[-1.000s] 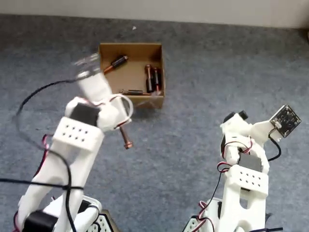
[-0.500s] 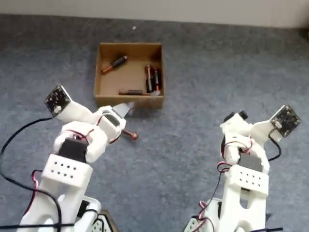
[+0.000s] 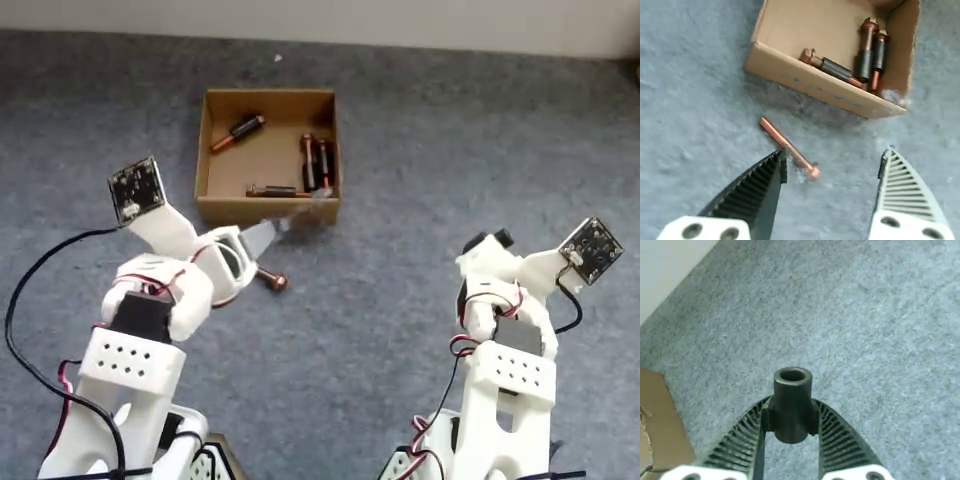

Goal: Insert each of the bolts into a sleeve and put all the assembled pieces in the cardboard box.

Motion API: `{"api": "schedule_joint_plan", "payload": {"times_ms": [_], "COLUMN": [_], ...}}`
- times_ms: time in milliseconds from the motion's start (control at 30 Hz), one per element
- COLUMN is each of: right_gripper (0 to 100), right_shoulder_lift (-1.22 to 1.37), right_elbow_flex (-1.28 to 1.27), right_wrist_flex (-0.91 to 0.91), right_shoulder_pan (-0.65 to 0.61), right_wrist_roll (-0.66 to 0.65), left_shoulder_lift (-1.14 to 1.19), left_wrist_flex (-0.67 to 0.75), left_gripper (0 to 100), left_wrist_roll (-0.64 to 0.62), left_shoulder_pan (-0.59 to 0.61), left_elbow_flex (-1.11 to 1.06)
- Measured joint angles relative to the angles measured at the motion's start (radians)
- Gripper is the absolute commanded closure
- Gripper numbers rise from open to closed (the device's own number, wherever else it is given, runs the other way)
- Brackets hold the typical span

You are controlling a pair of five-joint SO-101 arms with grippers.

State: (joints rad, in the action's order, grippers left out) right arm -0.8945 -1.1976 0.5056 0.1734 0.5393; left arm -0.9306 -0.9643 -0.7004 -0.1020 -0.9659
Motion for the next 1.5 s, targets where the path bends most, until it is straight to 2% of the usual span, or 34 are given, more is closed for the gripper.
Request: {"api": "schedule_joint_plan", "payload": {"times_ms": [200, 333, 567, 733, 900, 1100, 1233, 1333, 1500], "right_gripper": [99.5, 99.5, 99.5, 99.5, 99.5, 99.5, 99.5, 99.5, 99.5], "right_shoulder_lift": [0.000, 0.000, 0.000, 0.000, 0.000, 0.000, 0.000, 0.000, 0.000], "right_elbow_flex": [0.000, 0.000, 0.000, 0.000, 0.000, 0.000, 0.000, 0.000, 0.000], "right_wrist_flex": [0.000, 0.000, 0.000, 0.000, 0.000, 0.000, 0.000, 0.000, 0.000], "right_shoulder_pan": [0.000, 0.000, 0.000, 0.000, 0.000, 0.000, 0.000, 0.000, -0.002], "right_wrist_roll": [0.000, 0.000, 0.000, 0.000, 0.000, 0.000, 0.000, 0.000, 0.000], "left_shoulder_lift": [0.000, 0.000, 0.040, 0.227, 0.477, 0.720, 0.852, 0.939, 1.065], "left_wrist_flex": [0.000, 0.000, 0.038, -0.087, -0.199, -0.253, -0.253, -0.253, -0.253], "left_gripper": [85, 86, 86, 85, 74, 76, 76, 76, 76], "left_wrist_roll": [0.416, 0.715, 0.939, 1.185, 1.444, 1.656, 1.817, 1.873, 1.889], "left_shoulder_pan": [0.107, 0.121, 0.100, 0.014, -0.051, -0.115, -0.112, -0.112, -0.115], "left_elbow_flex": [0.000, 0.000, 0.021, 0.178, 0.362, 0.506, 0.557, 0.591, 0.667]}}
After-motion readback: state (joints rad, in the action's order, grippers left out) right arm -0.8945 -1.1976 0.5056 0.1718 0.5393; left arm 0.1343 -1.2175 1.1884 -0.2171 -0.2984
